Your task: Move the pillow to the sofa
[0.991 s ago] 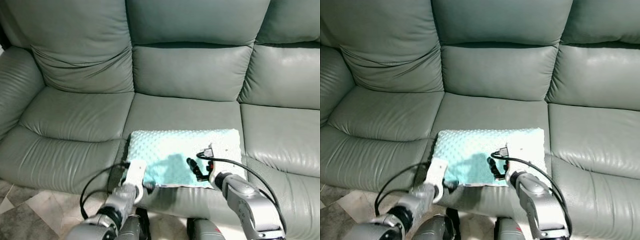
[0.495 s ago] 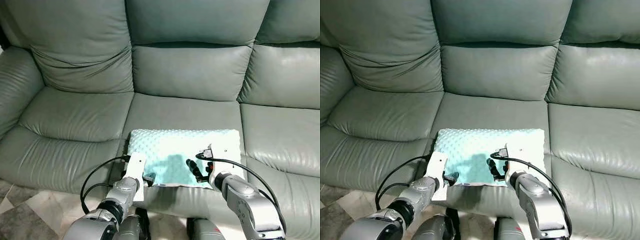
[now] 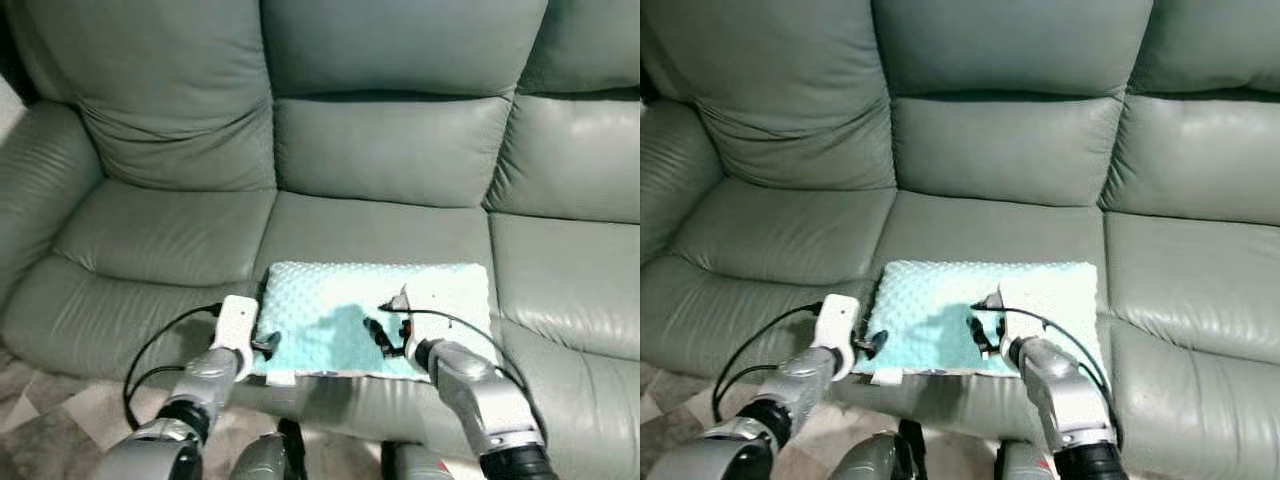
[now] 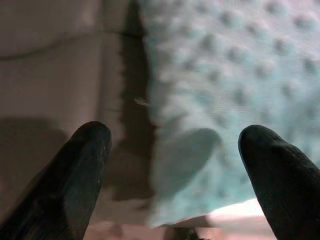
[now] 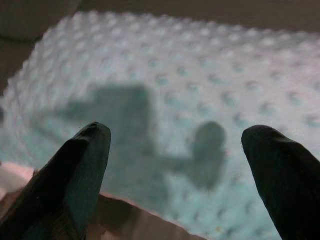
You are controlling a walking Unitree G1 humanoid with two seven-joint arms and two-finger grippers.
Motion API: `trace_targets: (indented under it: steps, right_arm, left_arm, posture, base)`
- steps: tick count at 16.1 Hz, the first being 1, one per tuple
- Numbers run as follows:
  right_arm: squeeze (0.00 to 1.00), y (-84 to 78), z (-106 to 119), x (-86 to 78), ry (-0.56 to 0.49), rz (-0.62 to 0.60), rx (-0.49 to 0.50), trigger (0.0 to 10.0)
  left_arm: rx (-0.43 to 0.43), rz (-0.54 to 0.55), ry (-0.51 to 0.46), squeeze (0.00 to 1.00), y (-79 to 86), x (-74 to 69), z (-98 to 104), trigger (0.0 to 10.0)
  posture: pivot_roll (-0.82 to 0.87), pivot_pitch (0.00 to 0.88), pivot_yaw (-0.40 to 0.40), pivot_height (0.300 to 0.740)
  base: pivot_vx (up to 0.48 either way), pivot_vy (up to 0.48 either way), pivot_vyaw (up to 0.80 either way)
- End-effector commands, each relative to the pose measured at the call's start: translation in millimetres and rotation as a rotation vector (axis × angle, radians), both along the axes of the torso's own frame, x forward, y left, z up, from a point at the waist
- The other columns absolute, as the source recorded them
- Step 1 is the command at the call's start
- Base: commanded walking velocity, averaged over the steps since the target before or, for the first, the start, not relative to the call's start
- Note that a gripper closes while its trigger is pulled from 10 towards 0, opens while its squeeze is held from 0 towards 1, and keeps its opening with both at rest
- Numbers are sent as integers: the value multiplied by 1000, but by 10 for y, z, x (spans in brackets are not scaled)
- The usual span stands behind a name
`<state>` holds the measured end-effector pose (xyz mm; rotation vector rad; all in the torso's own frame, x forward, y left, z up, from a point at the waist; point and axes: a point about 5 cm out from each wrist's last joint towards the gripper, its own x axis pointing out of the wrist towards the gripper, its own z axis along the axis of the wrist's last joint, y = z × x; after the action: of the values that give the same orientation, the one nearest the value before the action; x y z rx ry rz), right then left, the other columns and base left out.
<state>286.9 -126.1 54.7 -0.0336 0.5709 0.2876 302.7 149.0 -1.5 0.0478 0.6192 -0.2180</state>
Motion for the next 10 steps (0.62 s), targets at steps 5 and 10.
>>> trace_targets:
  steps: [5, 10]
  right_arm:
    - [0, 23, -370, 26, 34, 84, -63, 10000]
    - [0, -438, -612, 26, 20, -119, -217, 10000]
  left_arm:
    - [86, 100, 17, 0, 400, -196, -140, 10000]
    - [90, 221, 109, 0, 597, -452, -330, 10000]
  posture:
    - [-49, 0, 141, 740]
    - [-36, 0, 104, 740]
  base:
    - [0, 0, 0]
    - [0, 0, 0]
